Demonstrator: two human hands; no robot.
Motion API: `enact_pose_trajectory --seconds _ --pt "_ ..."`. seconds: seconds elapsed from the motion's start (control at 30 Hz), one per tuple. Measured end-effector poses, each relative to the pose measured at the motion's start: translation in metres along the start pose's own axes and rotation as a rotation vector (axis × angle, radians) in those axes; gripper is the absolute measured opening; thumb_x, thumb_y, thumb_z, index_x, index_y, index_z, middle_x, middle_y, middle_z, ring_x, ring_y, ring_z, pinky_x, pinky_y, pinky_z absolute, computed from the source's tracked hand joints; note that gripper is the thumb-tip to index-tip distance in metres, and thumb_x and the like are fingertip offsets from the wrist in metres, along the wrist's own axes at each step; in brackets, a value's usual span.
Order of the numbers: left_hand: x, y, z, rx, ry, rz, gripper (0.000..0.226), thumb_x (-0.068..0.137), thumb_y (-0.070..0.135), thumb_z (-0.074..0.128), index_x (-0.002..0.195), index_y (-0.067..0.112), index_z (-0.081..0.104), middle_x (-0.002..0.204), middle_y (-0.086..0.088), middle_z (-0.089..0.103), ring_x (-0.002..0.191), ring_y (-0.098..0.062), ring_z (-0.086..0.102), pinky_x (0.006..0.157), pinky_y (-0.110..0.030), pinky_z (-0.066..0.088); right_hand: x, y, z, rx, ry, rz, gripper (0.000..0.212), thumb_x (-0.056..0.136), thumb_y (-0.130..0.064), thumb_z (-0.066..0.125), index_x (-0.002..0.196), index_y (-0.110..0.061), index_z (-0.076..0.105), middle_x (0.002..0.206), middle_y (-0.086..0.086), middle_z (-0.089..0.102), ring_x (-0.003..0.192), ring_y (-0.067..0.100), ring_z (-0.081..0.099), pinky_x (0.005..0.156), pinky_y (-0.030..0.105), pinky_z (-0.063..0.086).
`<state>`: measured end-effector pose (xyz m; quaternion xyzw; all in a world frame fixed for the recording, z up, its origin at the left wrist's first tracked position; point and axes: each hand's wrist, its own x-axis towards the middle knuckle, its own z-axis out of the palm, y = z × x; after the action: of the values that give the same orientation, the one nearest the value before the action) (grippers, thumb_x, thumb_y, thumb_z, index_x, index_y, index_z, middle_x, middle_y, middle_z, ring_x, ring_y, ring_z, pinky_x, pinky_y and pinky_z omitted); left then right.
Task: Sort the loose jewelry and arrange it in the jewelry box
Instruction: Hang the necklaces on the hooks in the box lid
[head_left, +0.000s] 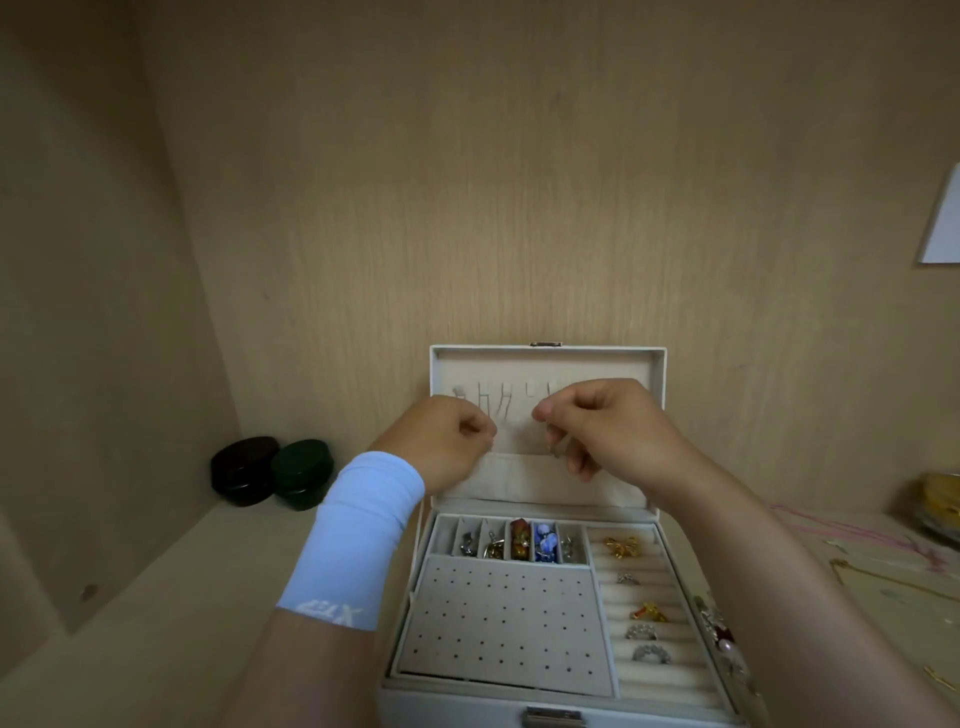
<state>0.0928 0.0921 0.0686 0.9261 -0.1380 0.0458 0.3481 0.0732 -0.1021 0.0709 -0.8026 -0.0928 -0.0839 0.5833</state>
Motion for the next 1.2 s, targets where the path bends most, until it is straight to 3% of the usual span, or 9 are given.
enact_pose_trajectory --seconds 0.13,0.33,0.53,0.63,0.77,0.87,0.97,1.03,1.2 --pt "0.003 -0.002 0.012 0.268 -0.004 0.008 0.028 0.095 0.019 0.053 0.117 0.025 0.070 0.123 0.005 0.065 0.112 -0.017 0.061 0.097 -0.029 0.048 0.011 -0.007 0.002 -0.015 0.040 -0.006 0.016 0.095 -0.016 0.067 0.086 -0.006 0.075 0.075 0.006 0.073 0.048 0.014 0.058 0.046 0.029 0.050" --pt "0.003 0.002 0.020 0.486 -0.048 0.084 0.037 0.096 0.025 0.051 0.132 0.031 0.060 0.138 0.006 0.052 0.121 -0.020 0.054 0.095 -0.031 0.047 0.029 -0.008 0.010 -0.230 0.069 -0.018 0.015 0.093 -0.018 0.069 0.081 -0.012 0.077 0.077 0.002 0.076 0.050 0.013 0.063 0.049 0.029 0.054" --pt "0.001 0.007 0.022 0.603 -0.089 0.062 0.034 0.097 0.029 0.051 0.130 0.024 0.058 0.131 -0.002 0.050 0.113 -0.025 0.057 0.088 -0.035 0.050 0.035 -0.003 0.017 -0.365 0.081 -0.054 0.012 0.089 -0.017 0.073 0.078 -0.017 0.079 0.065 -0.007 0.073 0.047 0.007 0.064 0.048 0.020 0.048" --pt "0.001 0.008 0.021 0.584 -0.103 0.033 0.030 0.095 0.023 0.053 0.124 0.021 0.062 0.128 -0.003 0.051 0.112 -0.025 0.057 0.093 -0.038 0.051 0.036 0.002 0.022 -0.433 0.071 -0.098 0.012 0.087 -0.014 0.073 0.080 -0.021 0.081 0.074 -0.011 0.073 0.048 -0.007 0.059 0.060 0.022 0.051" --pt "0.000 0.007 0.012 0.465 -0.134 -0.004 0.024 0.093 0.024 0.057 0.115 0.023 0.067 0.119 0.000 0.061 0.105 -0.022 0.060 0.091 -0.035 0.053 0.033 0.007 0.028 -0.569 -0.018 -0.089 0.008 0.081 -0.017 0.078 0.078 -0.024 0.080 0.078 -0.010 0.074 0.048 0.004 0.063 0.057 0.033 0.060" --pt "-0.002 0.006 0.008 0.421 -0.149 -0.008 0.025 0.092 0.027 0.059 0.115 0.028 0.066 0.119 0.004 0.062 0.105 -0.019 0.059 0.090 -0.031 0.051 0.031 0.007 0.027 -0.702 -0.083 -0.084 0.005 0.081 -0.022 0.080 0.084 -0.026 0.080 0.086 -0.011 0.074 0.044 -0.001 0.058 0.061 0.033 0.060" --pt "-0.002 0.006 0.007 0.396 -0.135 -0.004 0.027 0.092 0.029 0.059 0.118 0.029 0.066 0.121 0.005 0.061 0.108 -0.018 0.058 0.090 -0.030 0.050 0.031 0.009 0.023 -0.704 -0.031 -0.093 0.011 0.087 -0.017 0.073 0.088 -0.026 0.080 0.090 -0.011 0.074 0.052 0.005 0.060 0.064 0.036 0.061" --pt "-0.002 0.007 0.008 0.382 -0.122 -0.001 0.029 0.092 0.031 0.059 0.120 0.028 0.065 0.122 0.005 0.061 0.109 -0.018 0.059 0.088 -0.029 0.049 0.028 0.011 0.022 -0.675 -0.129 -0.088 0.017 0.092 -0.012 0.067 0.094 -0.023 0.080 0.093 -0.009 0.075 0.052 0.014 0.065 0.061 0.037 0.061" --pt "-0.003 0.011 0.012 0.346 -0.056 0.014 0.028 0.091 0.038 0.060 0.117 0.029 0.064 0.121 0.007 0.063 0.109 -0.016 0.059 0.094 -0.032 0.049 0.015 0.009 0.004 -0.535 -0.170 -0.106 0.017 0.095 -0.011 0.064 0.100 -0.021 0.077 0.099 -0.007 0.074 0.045 0.018 0.064 0.055 0.027 0.056"
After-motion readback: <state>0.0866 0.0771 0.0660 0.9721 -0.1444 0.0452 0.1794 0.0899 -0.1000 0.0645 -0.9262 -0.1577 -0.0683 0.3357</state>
